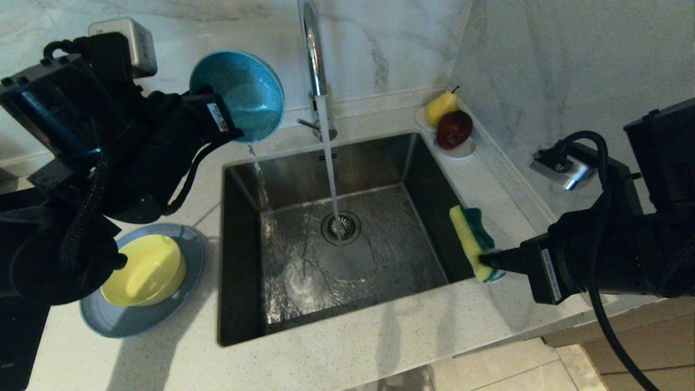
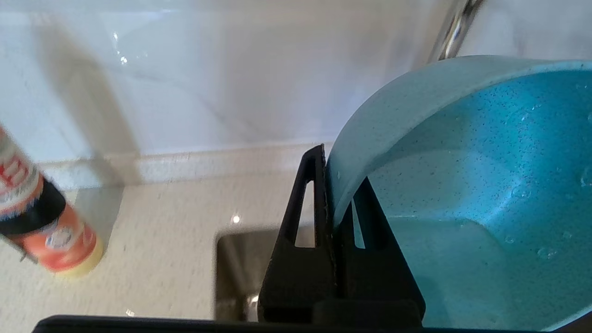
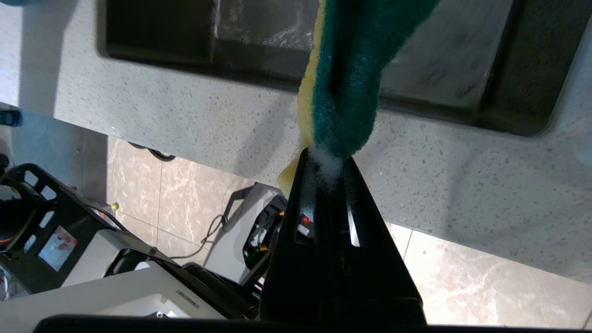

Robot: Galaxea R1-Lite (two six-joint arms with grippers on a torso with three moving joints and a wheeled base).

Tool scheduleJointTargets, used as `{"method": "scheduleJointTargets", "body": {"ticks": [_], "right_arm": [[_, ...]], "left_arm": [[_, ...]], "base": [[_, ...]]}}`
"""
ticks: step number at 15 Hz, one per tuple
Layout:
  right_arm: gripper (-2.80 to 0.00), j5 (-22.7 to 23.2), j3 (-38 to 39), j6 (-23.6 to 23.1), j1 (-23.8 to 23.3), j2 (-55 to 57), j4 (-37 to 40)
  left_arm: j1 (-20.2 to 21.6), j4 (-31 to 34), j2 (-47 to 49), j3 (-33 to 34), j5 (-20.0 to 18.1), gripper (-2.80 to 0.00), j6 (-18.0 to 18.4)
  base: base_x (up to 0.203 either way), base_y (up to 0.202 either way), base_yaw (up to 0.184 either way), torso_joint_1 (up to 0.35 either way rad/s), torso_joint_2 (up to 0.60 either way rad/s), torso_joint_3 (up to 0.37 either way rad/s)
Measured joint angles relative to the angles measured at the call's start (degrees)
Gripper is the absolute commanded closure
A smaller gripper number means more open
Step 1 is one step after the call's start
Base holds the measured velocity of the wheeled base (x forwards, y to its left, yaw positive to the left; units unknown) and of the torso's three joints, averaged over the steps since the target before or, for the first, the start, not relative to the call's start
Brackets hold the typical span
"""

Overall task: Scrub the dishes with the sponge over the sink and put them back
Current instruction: Wash the bowl

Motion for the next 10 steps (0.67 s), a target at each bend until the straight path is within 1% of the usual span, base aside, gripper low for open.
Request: {"method": "scheduleJointTargets", "body": {"ticks": [2,5,9,10], "right_arm": [[0.00,0.0,0.1,0.1,0.0,0.7,0.0],[0.00,0.1,0.4,0.2,0.0,1.5,-1.9],[0.00,0.1,0.8,0.2,-0.2,2.0,-2.1],[0.00,0.1,0.9,0.2,-0.2,2.1,-2.1]], "left_arm": [[0.0,-6.4,1.3,4.5,0.1,0.00,1.5],[0.0,-17.2,3.4,8.3,0.8,0.00,4.0],[0.0,-23.6,5.6,11.9,1.7,0.00,4.9],[0.0,-25.1,6.4,13.4,1.8,0.00,5.7]], "base": [[0.000,0.000,0.000,0.000,0.00,0.000],[0.000,0.000,0.000,0.000,0.00,0.000],[0.000,0.000,0.000,0.000,0.00,0.000],[0.000,0.000,0.000,0.000,0.00,0.000]]}}
